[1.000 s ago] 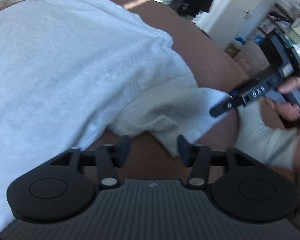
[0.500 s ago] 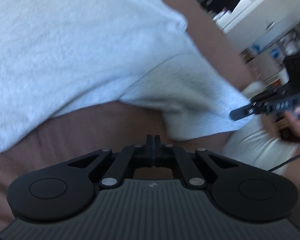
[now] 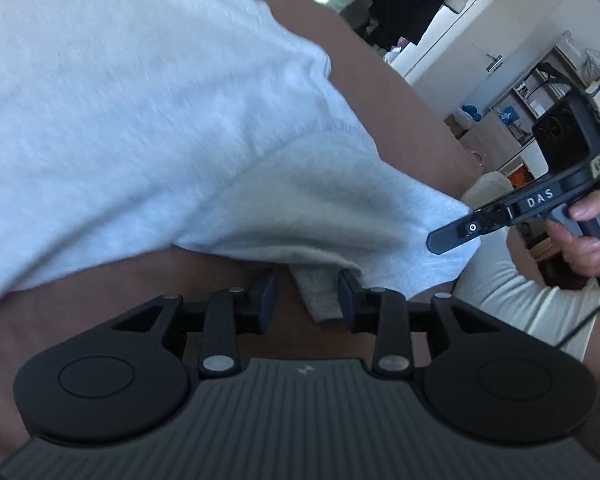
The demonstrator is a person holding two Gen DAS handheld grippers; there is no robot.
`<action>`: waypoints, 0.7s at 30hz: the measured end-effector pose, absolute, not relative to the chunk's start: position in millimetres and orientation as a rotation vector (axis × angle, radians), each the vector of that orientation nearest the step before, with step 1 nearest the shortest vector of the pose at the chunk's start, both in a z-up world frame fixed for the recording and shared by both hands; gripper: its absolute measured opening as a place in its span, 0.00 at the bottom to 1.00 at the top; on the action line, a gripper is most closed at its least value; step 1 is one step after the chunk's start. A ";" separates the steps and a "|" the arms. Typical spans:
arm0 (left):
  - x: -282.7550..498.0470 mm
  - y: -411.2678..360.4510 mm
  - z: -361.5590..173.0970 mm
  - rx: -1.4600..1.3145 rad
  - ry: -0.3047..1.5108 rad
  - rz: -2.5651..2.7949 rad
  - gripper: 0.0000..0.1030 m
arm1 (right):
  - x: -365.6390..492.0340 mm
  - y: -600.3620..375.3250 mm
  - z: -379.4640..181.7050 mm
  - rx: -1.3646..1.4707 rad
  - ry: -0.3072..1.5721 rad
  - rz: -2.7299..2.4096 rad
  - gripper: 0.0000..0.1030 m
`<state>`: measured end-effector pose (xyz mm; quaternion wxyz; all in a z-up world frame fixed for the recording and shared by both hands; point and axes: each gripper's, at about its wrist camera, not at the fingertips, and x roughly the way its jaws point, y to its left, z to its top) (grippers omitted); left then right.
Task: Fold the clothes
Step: 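Pull the shirt edge with both tools, then open them over the flat shirt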
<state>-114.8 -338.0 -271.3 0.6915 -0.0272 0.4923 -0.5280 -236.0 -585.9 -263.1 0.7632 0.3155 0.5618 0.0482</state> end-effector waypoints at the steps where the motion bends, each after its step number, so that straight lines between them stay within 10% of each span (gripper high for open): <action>1: -115.5 -342.3 -274.9 -0.073 1.109 -1.195 0.38 | -235.5 -585.7 -263.0 0.687 1.221 0.104 0.08; 4: -119.4 -349.8 -272.2 -0.031 1.095 -1.239 0.33 | -228.7 -584.5 -267.6 0.701 1.249 0.107 0.08; 6: -121.5 -349.7 -267.2 0.002 1.079 -1.251 0.07 | -223.5 -585.6 -267.8 0.699 1.268 0.105 0.08; 21: -130.8 -284.3 -284.1 -0.214 1.359 -1.163 0.05 | -243.4 -586.3 -283.8 0.660 1.321 0.081 0.04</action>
